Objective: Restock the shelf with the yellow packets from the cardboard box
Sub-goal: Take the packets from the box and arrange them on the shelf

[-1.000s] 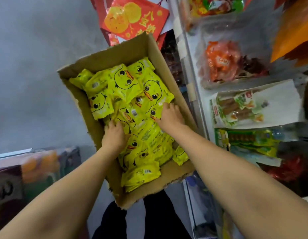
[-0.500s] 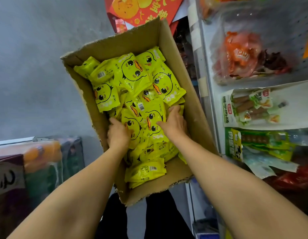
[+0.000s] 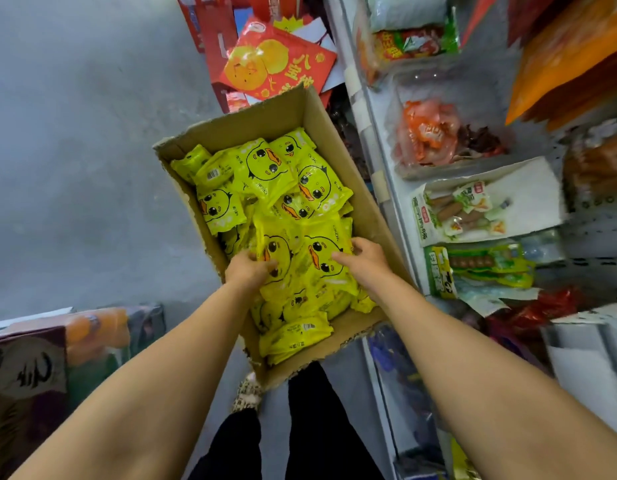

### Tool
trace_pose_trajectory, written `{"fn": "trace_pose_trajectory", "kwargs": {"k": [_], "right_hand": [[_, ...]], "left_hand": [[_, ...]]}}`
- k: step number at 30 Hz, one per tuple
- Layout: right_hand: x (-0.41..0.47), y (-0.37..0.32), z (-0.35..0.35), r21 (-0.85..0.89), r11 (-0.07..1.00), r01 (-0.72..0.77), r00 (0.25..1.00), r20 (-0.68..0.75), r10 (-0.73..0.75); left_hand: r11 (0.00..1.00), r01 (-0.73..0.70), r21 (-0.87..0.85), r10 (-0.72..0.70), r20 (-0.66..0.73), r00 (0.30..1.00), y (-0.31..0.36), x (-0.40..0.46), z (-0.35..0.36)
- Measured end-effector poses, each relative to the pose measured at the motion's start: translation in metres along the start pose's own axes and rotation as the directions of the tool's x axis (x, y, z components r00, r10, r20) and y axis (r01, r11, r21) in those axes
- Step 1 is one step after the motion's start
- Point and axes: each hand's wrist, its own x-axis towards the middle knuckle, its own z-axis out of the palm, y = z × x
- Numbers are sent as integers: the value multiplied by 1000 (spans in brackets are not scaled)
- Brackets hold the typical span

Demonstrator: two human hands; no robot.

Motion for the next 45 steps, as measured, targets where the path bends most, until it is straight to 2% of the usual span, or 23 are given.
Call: {"fn": "trace_pose_trajectory", "kwargs": {"k": [6, 10, 12, 15, 18, 23, 28, 32, 37, 42, 45], "right_hand": [[-80, -37, -43, 86, 980, 179, 966, -202, -159], [-156, -71, -87, 122, 943, 311, 894, -373, -247], [-198, -84, -110, 163, 911, 379, 844, -464, -268], [-270, -101, -146, 236, 839, 491, 768, -571, -289], [-346, -112, -175, 363, 710, 603, 711, -648, -273], [-464, -113, -208, 347, 551, 759, 536, -813, -228], [-562, -82, -235, 275, 502, 820, 387, -912, -132], [-623, -41, -258, 223, 510, 831, 292, -955, -57], [-672, 22, -288, 184, 502, 845, 196, -980, 29], [-702, 91, -320, 148, 568, 810, 85, -987, 136], [-717, 131, -345, 150, 613, 775, 33, -980, 198]], "left_hand": [[961, -154, -228, 191, 148, 970, 27, -72, -24], [896, -319, -310, 392, 211, 895, 55, -133, -41], [853, -396, -340, 494, 281, 823, 71, -171, -49], [775, -509, -376, 630, 386, 674, 94, -232, -59], [704, -590, -395, 708, 465, 532, 112, -297, -67], [621, -610, -493, 755, 583, 298, 128, -404, -64], [561, -628, -539, 741, 665, 91, 129, -488, -38], [595, -597, -539, 709, 701, 74, 126, -548, -2], [509, -740, -441, 688, 724, 42, 113, -612, 56], [588, -709, -390, 584, 811, 39, 84, -670, 127], [605, -688, -402, 557, 830, 5, 65, -699, 165]]}}
